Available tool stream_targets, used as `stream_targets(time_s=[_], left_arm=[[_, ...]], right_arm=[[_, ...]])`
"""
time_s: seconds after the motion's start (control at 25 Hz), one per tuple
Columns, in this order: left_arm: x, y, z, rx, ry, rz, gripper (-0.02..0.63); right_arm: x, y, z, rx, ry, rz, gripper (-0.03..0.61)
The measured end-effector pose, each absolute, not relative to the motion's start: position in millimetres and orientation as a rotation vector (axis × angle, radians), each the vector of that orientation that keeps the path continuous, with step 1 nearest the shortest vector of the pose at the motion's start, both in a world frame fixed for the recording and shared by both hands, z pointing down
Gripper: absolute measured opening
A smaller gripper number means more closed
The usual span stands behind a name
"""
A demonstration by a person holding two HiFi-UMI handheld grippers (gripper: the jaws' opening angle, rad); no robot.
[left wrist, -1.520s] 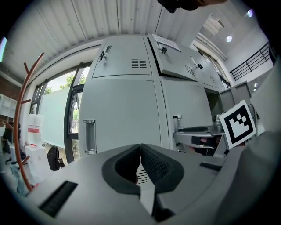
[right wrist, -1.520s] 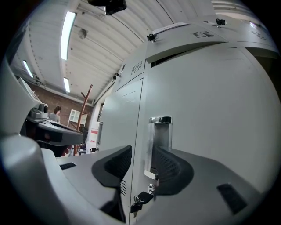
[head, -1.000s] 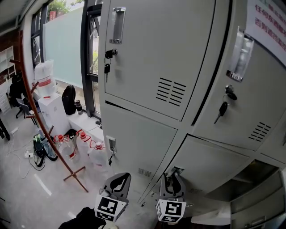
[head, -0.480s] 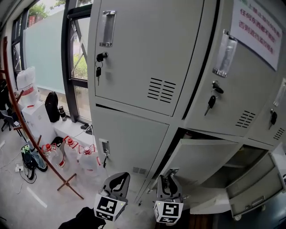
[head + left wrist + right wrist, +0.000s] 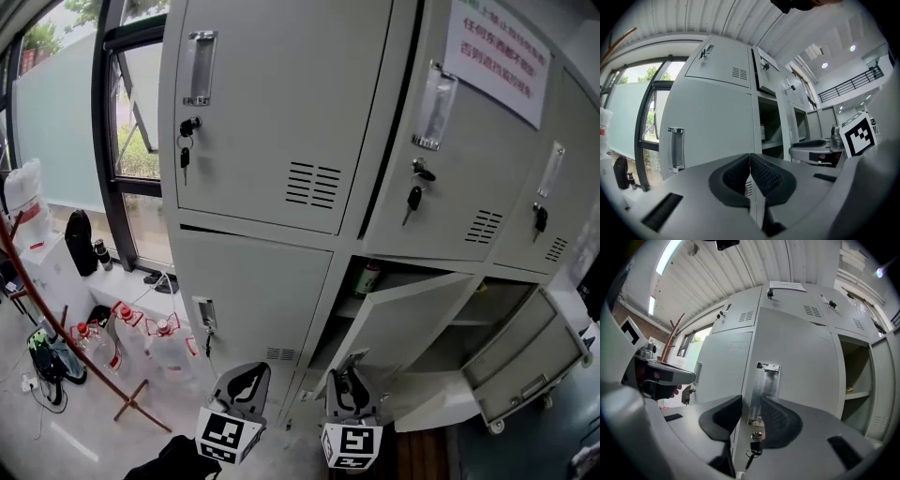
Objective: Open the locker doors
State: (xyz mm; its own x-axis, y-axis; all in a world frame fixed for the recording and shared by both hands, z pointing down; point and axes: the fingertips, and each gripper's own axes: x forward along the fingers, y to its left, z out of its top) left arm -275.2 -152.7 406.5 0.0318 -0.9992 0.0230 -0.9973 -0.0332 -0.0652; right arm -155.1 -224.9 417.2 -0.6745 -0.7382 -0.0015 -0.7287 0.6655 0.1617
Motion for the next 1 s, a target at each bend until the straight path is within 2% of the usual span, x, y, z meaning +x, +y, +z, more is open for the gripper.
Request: stream_targets(time_s=[0.52, 1.0], left_arm=[[-240.6, -150.3, 410.4, -2.384, 2.001, -0.077, 0.025], [-203.0, -140.2, 415.4, -2.483, 1.882, -0.076, 0.025]], right_arm=[[-118.6, -195.6, 417.9, 1.370, -2.710, -0.247, 0.146], [-73.9, -168.9, 420.6, 1.504, -2.638, -0.248, 0.113]])
